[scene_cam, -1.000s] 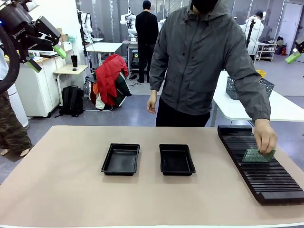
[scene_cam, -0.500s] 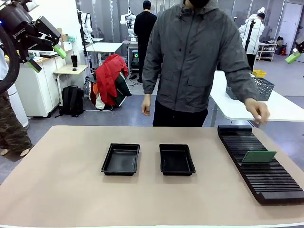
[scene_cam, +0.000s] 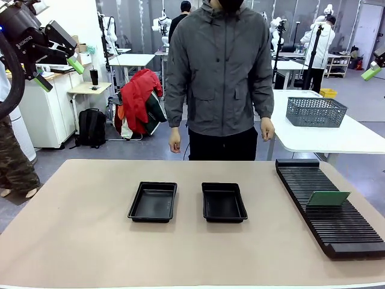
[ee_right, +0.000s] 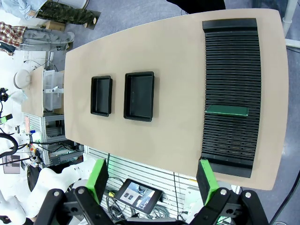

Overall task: Inspect and transfer BCBs to ESD trays.
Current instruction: Pick up the Blank PCB from the PCB Rack and place it in the left ESD tray.

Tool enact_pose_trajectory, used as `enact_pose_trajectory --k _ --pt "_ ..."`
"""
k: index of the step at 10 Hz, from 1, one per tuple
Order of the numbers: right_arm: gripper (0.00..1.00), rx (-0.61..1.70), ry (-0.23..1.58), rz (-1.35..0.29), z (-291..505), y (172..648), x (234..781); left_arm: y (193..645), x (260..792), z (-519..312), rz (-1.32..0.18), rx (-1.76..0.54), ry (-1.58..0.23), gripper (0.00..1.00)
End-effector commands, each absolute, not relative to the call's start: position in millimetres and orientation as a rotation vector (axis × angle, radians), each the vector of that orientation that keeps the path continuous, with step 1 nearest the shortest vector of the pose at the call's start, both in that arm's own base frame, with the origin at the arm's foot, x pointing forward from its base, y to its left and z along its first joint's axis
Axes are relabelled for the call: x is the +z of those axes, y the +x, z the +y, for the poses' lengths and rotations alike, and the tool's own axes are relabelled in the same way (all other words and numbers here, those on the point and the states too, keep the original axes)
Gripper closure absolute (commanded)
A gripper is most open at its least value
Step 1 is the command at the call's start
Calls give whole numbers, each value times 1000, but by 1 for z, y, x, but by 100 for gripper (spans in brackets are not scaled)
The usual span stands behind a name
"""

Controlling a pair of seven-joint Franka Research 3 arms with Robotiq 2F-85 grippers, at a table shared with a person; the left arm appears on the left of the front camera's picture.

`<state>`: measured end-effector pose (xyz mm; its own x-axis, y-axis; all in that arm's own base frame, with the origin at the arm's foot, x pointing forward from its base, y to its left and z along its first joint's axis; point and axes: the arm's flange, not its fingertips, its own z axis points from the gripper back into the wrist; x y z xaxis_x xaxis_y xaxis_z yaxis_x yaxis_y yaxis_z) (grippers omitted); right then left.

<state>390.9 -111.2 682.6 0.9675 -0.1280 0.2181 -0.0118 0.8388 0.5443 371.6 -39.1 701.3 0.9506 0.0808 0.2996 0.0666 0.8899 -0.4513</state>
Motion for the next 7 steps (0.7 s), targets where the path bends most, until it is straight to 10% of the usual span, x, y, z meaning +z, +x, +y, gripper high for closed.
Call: enact_pose_trajectory --k 1,7 --pt "0 -62 574 -252 -111 391 683 372 700 -39 -315 8 -478 0" --pt "0 308 293 -299 -102 396 661 372 700 -39 -315 8 -478 0"
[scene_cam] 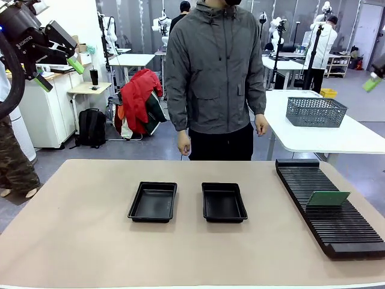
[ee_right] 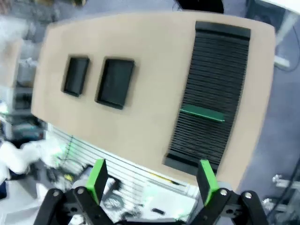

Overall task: Inspect and transfer BCBs to ESD trays.
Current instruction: Pick up the Blank PCB from the PCB Rack and place it in the left ESD tray.

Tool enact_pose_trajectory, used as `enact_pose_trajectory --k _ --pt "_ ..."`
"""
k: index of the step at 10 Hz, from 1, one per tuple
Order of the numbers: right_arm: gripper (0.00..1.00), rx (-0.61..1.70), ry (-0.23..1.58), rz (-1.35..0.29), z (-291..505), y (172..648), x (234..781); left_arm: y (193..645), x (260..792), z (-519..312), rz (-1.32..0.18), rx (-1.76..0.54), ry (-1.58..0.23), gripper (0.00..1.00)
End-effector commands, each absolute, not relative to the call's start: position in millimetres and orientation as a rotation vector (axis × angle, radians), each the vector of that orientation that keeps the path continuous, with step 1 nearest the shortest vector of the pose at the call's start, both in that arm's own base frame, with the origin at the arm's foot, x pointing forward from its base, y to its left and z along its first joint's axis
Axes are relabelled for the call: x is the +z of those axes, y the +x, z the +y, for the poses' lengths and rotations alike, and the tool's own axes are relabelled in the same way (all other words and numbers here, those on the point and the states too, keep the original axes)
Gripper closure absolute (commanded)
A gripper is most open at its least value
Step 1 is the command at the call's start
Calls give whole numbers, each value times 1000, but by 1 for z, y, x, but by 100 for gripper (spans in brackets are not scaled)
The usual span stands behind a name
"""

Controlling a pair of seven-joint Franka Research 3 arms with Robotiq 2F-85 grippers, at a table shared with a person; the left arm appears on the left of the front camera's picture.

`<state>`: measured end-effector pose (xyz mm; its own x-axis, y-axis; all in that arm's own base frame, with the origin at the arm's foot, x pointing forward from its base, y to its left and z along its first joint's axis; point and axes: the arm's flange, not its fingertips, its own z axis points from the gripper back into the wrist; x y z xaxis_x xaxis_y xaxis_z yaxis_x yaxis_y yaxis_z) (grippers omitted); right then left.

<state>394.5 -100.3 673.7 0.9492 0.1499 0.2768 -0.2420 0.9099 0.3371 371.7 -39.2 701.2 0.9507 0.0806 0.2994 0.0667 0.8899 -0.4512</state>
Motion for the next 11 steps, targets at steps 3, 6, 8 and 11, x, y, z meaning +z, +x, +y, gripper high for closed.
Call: enact_pose_trajectory --k 3,6,8,11 --pt "0 627 151 -372 -96 397 631 372 700 -39 -315 8 -478 0" --pt "0 997 95 -361 -86 404 597 372 700 -39 -315 8 -478 0" --pt "0 1184 73 -305 -78 410 575 372 700 -39 -315 8 -478 0" --pt "0 1422 -23 -169 -76 416 530 372 700 -39 -315 8 -478 0"
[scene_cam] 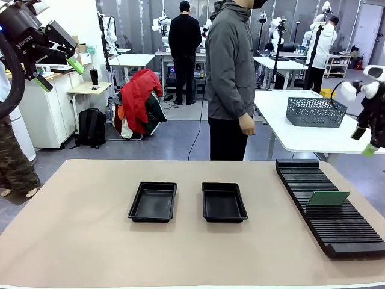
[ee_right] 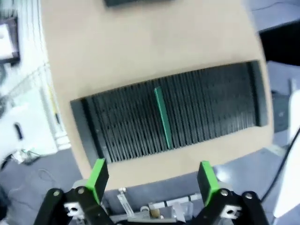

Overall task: Inspect and transfer BCBs to ESD trays.
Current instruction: Pick up the Blank PCB from the PCB Rack and place it in the left ESD tray.

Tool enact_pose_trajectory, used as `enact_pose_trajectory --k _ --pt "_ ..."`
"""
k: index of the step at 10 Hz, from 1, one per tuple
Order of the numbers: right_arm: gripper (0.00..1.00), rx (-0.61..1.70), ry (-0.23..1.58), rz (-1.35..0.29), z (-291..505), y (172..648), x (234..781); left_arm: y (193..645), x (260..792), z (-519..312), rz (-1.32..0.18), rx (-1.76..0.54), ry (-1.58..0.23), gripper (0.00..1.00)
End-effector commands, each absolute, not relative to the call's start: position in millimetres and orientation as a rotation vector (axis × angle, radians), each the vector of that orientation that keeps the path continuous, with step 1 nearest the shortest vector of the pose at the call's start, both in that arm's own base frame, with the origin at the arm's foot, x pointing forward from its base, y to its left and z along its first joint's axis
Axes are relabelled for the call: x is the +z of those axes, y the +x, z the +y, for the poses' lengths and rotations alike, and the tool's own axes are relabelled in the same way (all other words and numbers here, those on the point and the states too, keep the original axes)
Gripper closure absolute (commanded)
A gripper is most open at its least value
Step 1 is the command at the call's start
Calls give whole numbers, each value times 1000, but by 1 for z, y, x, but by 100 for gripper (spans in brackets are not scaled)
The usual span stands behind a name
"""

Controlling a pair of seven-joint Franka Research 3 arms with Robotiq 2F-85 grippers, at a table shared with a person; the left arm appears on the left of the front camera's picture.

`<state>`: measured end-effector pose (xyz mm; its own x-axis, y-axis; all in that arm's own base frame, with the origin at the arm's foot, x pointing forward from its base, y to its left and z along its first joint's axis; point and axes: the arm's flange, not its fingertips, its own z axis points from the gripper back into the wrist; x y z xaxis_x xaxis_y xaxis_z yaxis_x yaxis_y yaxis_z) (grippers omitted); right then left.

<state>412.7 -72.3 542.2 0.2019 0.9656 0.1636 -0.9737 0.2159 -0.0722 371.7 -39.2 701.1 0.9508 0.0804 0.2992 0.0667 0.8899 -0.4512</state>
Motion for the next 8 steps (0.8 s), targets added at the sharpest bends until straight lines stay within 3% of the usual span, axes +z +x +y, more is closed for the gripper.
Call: enact_pose_trajectory --k 1,8 --pt "0 1468 -39 -153 -77 420 514 372 700 -39 -315 8 -478 0" --pt "0 1589 -81 -137 -64 448 407 372 700 -39 -315 8 -478 0"
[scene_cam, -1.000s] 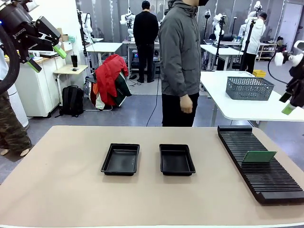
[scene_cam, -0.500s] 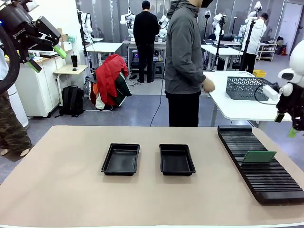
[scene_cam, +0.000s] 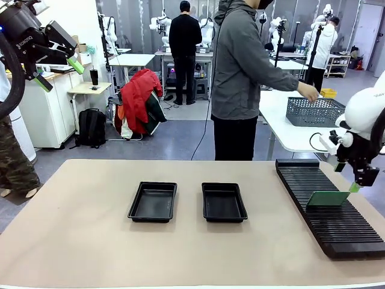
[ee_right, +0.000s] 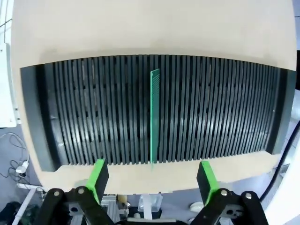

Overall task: Inspect and transfer BCBs to ESD trays.
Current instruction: Pick up the Blank PCB from the PCB Rack and place it in the left ESD tray.

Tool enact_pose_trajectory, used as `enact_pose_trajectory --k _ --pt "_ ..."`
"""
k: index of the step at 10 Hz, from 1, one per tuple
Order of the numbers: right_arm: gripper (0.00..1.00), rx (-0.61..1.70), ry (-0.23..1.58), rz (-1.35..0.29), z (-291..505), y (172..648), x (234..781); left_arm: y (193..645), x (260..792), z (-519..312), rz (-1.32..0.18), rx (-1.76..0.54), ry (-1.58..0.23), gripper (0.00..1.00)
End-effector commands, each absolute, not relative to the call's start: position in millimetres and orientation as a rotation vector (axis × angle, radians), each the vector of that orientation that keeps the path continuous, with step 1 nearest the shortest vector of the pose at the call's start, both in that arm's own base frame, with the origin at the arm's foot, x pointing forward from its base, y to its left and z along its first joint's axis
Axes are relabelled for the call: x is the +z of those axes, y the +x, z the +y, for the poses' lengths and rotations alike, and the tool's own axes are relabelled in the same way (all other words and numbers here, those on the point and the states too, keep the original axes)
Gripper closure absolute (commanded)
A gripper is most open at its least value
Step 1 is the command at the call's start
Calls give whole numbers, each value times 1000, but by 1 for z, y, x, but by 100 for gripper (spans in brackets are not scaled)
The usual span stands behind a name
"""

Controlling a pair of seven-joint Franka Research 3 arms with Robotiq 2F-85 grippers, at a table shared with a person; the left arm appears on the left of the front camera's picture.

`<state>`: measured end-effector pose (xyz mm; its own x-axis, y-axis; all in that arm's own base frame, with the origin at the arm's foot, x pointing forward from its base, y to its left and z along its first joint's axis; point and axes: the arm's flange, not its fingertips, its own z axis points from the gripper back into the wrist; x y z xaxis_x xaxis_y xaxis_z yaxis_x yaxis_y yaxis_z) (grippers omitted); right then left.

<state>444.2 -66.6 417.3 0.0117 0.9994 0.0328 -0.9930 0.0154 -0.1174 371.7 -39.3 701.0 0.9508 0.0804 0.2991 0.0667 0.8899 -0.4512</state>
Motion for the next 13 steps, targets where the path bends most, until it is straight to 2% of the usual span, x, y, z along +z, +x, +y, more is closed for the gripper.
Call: enact_pose_trajectory --k 1,8,13 --pt "0 1598 -90 -135 -62 452 397 372 700 -39 -315 8 -478 0" --pt "0 1595 -31 -208 -60 474 350 372 700 -39 -315 8 -478 0" --pt "0 1580 -29 -161 -57 469 356 372 700 -39 -315 8 -478 0"
